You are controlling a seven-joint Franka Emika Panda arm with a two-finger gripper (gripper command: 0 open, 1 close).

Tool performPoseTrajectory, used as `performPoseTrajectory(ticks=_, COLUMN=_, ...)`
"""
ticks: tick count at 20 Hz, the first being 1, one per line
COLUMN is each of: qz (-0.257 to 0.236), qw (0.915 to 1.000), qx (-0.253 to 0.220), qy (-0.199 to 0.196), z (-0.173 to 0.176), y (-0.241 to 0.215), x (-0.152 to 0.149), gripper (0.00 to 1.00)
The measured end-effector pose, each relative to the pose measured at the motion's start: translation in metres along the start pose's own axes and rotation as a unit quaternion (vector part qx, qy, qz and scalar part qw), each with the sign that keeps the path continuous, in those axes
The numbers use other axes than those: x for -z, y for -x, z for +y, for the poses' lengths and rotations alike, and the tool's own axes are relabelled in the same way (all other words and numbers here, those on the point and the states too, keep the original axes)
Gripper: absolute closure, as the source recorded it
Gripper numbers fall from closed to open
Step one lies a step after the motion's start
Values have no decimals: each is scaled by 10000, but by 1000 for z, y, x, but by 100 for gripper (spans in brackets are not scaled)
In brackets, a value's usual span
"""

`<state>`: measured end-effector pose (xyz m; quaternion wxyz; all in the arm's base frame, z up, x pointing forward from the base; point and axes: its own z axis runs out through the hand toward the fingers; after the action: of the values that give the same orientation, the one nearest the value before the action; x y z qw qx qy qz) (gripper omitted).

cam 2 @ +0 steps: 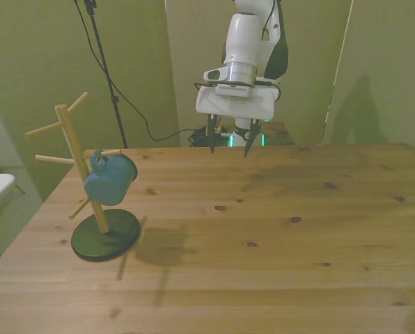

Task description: Unload the mug

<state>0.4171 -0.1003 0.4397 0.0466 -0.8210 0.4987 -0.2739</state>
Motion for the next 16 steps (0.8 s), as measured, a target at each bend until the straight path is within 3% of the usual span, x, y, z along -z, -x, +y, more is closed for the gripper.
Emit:
performPoseTrajectory(ticks=4, qz=323, qw=9984, qx=-403, qy=-208, z=-1, y=-34, x=-17, gripper=0)
performPoseTrajectory(ticks=9, qz=657, qw=9954, qx=-544, qy=-439, z=-12, y=-77, x=-39, gripper=0)
performPoseTrajectory(ticks=16, qz=1149, qw=9887, qx=-785, qy=-550, z=-5, y=-123, x=-41, gripper=0)
